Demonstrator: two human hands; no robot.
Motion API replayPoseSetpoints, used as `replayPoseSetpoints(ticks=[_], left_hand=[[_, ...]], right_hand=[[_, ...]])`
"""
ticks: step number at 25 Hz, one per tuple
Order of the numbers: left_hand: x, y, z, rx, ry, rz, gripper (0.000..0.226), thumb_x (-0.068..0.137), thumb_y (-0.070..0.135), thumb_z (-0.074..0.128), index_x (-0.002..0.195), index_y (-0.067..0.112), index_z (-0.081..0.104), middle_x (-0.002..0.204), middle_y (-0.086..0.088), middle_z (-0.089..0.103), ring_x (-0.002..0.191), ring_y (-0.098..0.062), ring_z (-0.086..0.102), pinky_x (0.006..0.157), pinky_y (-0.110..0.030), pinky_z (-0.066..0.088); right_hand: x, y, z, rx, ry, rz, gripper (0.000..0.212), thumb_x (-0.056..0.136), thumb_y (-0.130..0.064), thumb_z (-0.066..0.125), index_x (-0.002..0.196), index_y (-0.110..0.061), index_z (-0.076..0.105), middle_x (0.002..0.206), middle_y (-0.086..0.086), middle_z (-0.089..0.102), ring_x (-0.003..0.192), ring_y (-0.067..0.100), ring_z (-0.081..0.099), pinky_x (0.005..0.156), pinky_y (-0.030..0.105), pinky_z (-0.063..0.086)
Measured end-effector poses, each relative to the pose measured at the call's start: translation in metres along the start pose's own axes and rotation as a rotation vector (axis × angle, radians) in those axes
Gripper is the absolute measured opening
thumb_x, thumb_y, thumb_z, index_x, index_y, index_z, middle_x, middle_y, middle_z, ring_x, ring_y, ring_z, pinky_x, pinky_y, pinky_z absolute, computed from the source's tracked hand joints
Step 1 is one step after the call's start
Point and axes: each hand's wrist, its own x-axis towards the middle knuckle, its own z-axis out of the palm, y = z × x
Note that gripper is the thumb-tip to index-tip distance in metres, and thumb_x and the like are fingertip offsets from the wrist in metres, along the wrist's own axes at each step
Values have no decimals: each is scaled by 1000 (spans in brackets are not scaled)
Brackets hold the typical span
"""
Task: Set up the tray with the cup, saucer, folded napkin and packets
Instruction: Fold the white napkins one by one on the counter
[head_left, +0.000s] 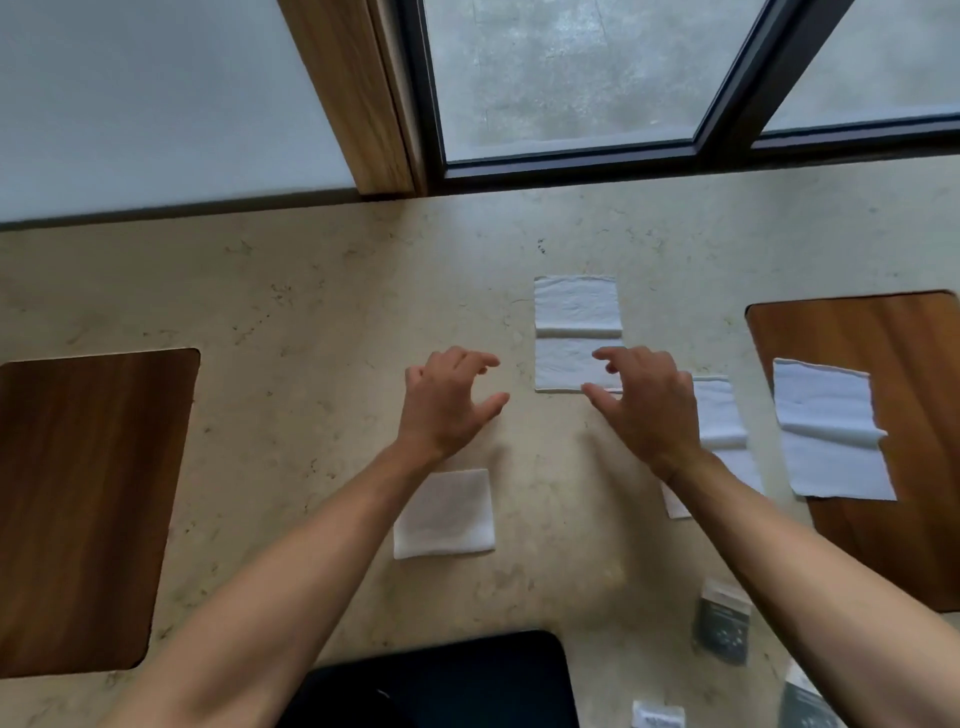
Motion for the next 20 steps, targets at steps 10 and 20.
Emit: replayPoseSetpoints(ticks=[10, 20], left_hand=[[91, 18, 35, 7, -60, 79, 30, 83, 44, 64, 111, 33, 63, 110, 5, 57, 107, -18, 48, 83, -33, 23], [106, 23, 52, -8, -19, 99, 10, 86, 33, 63, 90, 26, 69, 99, 4, 58, 95, -18, 50, 80, -34, 27]], right_hand=[[55, 41, 16, -70, -39, 34, 40, 87, -40, 63, 123, -25, 60, 115, 4, 61, 108, 27, 48, 84, 42, 39], [68, 43, 29, -13, 16, 108, 12, 85, -30, 64, 93, -21, 66, 101, 3, 60, 99, 27, 47, 78, 39, 38]])
